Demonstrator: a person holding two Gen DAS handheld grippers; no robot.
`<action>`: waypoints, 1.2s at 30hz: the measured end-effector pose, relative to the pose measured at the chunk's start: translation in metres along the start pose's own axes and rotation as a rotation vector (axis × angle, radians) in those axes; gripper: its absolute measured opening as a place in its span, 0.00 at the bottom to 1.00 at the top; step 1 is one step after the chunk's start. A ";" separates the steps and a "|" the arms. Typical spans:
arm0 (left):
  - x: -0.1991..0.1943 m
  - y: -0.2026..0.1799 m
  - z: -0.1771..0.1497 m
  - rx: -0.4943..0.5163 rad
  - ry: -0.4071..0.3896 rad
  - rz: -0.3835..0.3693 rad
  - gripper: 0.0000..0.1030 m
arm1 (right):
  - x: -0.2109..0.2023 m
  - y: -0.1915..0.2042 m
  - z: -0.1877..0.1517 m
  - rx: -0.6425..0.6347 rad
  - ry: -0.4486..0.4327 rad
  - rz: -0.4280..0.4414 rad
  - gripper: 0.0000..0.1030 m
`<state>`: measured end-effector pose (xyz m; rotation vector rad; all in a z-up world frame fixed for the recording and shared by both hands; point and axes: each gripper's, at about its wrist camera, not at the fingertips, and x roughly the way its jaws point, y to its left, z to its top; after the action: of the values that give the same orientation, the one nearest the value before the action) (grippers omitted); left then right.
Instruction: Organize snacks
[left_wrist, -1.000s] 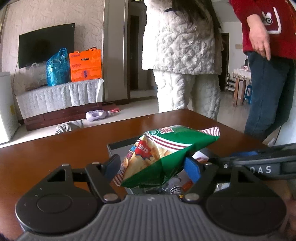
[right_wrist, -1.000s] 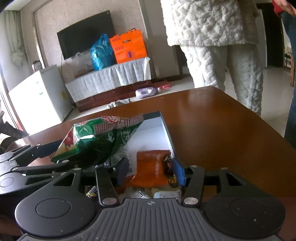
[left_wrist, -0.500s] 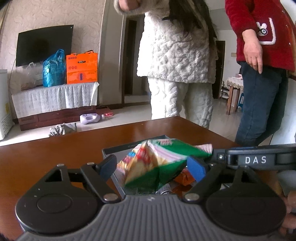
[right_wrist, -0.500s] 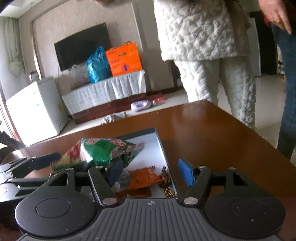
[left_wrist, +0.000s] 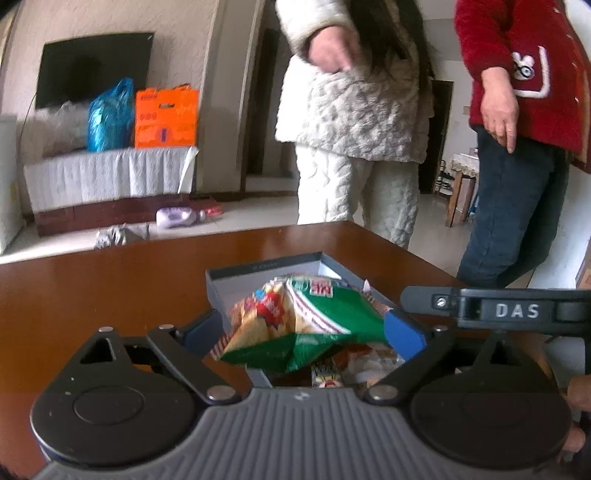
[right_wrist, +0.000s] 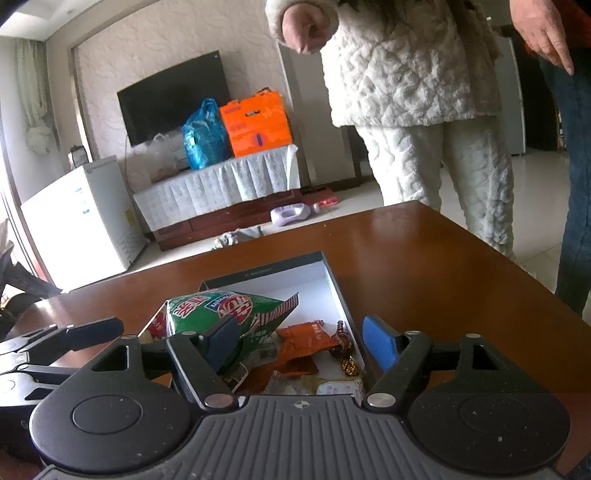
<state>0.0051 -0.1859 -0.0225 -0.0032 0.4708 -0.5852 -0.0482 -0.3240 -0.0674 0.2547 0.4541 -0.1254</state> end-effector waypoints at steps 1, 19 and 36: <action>-0.001 0.000 -0.001 -0.007 0.004 0.008 0.93 | -0.001 0.000 0.000 -0.001 -0.002 0.002 0.78; -0.012 -0.014 -0.010 0.008 0.010 0.044 0.99 | -0.001 0.007 -0.003 -0.022 0.001 0.015 0.85; -0.011 -0.009 -0.005 0.021 0.001 0.061 0.99 | -0.015 0.001 -0.008 -0.050 -0.016 -0.003 0.91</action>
<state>-0.0096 -0.1868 -0.0216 0.0313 0.4645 -0.5300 -0.0642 -0.3204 -0.0674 0.2034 0.4407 -0.1188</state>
